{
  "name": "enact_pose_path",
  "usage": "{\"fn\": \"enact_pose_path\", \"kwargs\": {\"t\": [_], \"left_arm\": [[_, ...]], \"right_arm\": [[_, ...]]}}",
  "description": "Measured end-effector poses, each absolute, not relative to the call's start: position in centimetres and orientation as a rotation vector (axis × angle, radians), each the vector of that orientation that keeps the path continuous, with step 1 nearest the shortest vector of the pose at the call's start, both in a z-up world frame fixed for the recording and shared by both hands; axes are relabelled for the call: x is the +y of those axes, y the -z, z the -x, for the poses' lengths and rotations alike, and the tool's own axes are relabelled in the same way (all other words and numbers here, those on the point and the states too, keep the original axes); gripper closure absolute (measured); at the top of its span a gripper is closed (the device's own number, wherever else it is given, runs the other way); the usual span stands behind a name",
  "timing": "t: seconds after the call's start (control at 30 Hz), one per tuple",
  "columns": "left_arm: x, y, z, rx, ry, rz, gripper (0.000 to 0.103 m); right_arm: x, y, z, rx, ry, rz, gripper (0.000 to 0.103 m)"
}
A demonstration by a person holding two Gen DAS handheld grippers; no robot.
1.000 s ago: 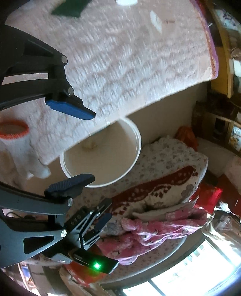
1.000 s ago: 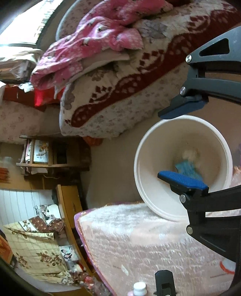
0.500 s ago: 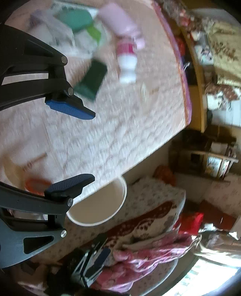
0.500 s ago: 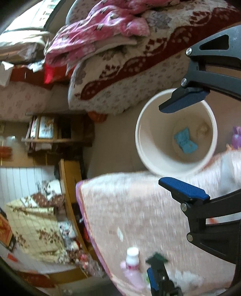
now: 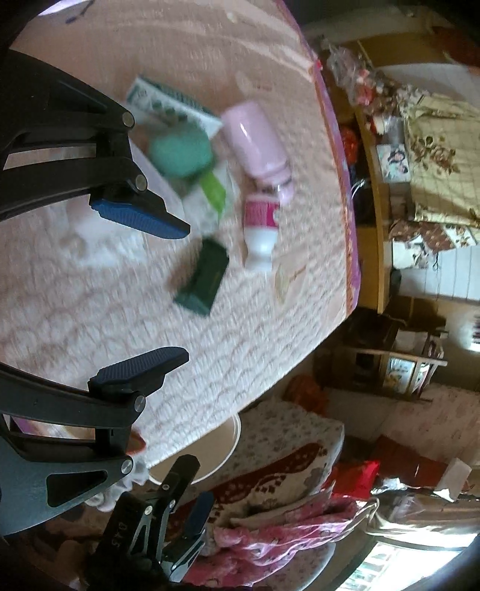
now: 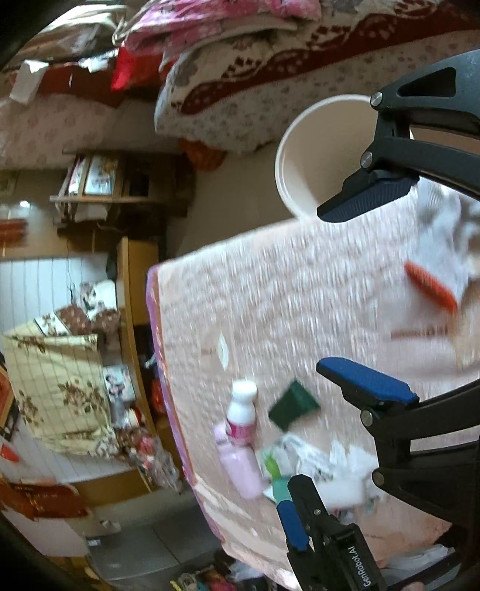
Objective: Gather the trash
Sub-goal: 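Return both tools to the trash pile on the bed, then grasp white cup with right tool while left tool grasps thin paper box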
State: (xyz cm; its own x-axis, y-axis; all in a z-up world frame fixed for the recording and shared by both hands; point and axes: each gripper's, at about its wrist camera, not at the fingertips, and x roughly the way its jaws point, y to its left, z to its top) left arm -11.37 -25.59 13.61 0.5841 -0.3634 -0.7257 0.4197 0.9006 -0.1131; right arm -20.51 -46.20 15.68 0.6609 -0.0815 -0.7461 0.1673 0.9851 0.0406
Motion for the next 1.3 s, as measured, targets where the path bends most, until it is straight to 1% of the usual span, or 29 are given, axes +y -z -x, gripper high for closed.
{"fn": "enact_pose_path", "kwargs": {"t": [0.07, 0.43, 0.67, 0.83, 0.9, 0.93, 1.13, 1.17, 1.2, 1.23, 1.3], "left_arm": [[-23.9, -13.7, 11.5, 0.825, 0.447, -0.07, 0.043], [-13.9, -12.7, 11.3, 0.842, 0.392, -0.031, 0.043], [-10.4, -10.9, 11.0, 0.886, 0.369, -0.019, 0.043], [-9.5, -10.2, 10.5, 0.895, 0.366, -0.008, 0.043], [-9.4, -10.2, 10.3, 0.894, 0.371, -0.009, 0.043], [-9.4, -10.3, 10.3, 0.893, 0.374, -0.011, 0.043], [-9.4, -10.4, 10.2, 0.894, 0.406, -0.028, 0.043], [-9.4, -10.4, 10.2, 0.896, 0.417, -0.027, 0.043], [-9.6, -10.4, 10.2, 0.896, 0.435, -0.025, 0.043], [-9.8, -10.5, 10.3, 0.895, 0.448, -0.027, 0.043], [-10.4, -10.5, 10.3, 0.894, 0.468, -0.043, 0.043]], "right_arm": [[-44.8, -15.6, 20.3, 0.841, 0.121, -0.108, 0.021], [-38.6, -14.6, 18.4, 0.891, 0.015, -0.071, 0.021], [-37.0, -13.4, 17.2, 0.93, -0.058, -0.126, 0.021], [-34.2, -12.2, 16.4, 0.964, -0.171, -0.141, 0.022], [-32.8, -11.6, 15.9, 0.973, -0.22, -0.147, 0.036], [-32.2, -11.3, 15.7, 0.981, -0.243, -0.155, 0.038], [-28.9, -9.1, 13.5, 1.038, -0.338, -0.189, 0.04], [-28.6, -8.5, 13.1, 1.056, -0.34, -0.187, 0.046], [-28.5, -7.8, 12.7, 1.081, -0.338, -0.191, 0.062], [-28.6, -7.2, 12.4, 1.103, -0.342, -0.208, 0.069], [-29.4, -7.0, 12.6, 1.09, -0.363, -0.27, 0.074]]}}
